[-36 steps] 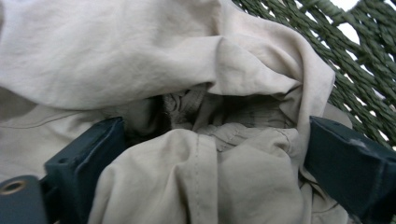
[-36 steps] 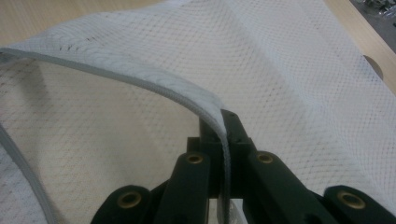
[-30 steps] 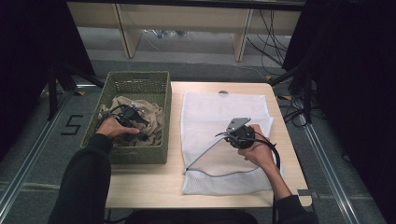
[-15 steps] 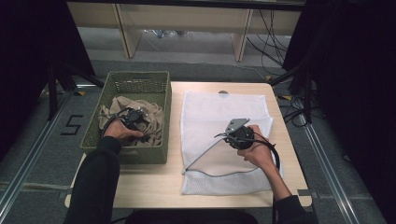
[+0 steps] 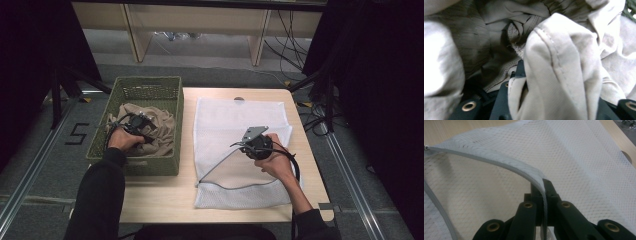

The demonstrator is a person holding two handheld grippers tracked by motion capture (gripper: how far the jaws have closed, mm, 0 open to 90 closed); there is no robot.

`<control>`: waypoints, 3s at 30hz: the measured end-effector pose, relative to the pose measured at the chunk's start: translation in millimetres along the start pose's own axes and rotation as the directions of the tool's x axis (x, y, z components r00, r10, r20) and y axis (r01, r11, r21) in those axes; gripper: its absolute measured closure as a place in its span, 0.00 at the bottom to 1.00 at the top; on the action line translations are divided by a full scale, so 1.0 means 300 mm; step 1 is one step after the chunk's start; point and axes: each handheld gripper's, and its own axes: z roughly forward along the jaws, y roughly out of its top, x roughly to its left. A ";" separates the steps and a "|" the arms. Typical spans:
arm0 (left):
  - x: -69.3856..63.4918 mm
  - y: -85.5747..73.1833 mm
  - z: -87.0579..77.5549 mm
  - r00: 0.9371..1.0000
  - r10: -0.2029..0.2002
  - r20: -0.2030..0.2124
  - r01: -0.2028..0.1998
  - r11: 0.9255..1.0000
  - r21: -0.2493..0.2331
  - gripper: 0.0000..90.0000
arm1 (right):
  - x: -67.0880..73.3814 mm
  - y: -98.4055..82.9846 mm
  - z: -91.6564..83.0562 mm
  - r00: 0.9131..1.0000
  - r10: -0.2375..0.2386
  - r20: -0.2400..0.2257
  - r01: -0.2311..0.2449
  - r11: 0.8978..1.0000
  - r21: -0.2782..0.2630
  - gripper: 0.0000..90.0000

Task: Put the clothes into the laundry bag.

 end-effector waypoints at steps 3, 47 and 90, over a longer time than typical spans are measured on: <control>0.002 0.007 -0.034 1.000 -0.030 0.004 0.030 0.998 -0.048 0.79 | 0.000 0.001 0.001 1.000 -0.011 0.000 0.011 1.000 0.000 1.00; -0.467 -0.045 -0.780 0.820 0.190 0.540 0.184 0.805 -0.564 0.79 | -0.058 0.042 -0.068 0.999 0.044 0.017 -0.042 0.996 -0.081 1.00; -0.767 0.112 -0.173 0.877 0.125 0.463 0.079 0.915 -0.397 0.77 | -0.019 0.109 -0.173 0.999 0.033 0.022 -0.028 0.984 -0.173 1.00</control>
